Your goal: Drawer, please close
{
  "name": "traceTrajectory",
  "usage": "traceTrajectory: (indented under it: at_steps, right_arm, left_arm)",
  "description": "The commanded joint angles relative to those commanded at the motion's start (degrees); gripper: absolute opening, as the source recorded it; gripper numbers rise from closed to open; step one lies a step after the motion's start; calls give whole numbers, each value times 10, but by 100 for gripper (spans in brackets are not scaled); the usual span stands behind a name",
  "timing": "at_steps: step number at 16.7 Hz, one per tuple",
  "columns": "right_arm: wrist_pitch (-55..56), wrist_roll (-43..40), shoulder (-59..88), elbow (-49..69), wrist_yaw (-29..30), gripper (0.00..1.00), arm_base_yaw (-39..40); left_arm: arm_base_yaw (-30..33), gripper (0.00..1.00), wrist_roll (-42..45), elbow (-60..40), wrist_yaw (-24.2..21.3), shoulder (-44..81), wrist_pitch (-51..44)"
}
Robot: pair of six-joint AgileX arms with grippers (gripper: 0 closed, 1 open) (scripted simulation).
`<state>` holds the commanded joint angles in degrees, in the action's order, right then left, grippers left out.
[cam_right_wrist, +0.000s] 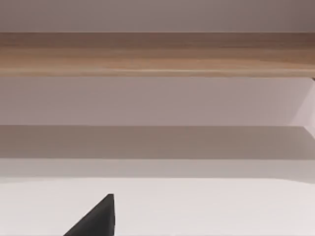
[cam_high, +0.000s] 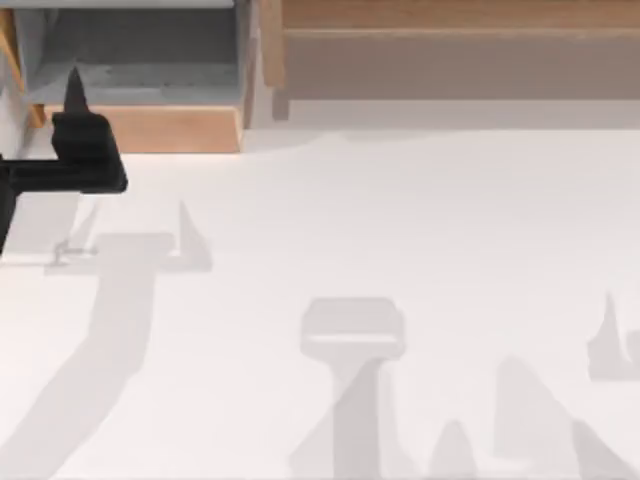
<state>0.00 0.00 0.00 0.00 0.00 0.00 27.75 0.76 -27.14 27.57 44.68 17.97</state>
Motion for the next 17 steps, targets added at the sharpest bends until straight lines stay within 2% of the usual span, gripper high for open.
traceTrajectory:
  at_steps: [3,9,13,17]
  right_arm:
    - [0,0,0,0,0,100,0]
    - [0,0,0,0,0,100,0]
    - [0,0,0,0,0,100,0]
    - [0,0,0,0,0,100,0]
  left_arm:
    - [17,100,0,-16,16,27,11]
    - [12,100,5,-12,9,30,13]
    - [-44,100,77,12,-63,89,66]
    - [-157,100,218,48,-188,198,168]
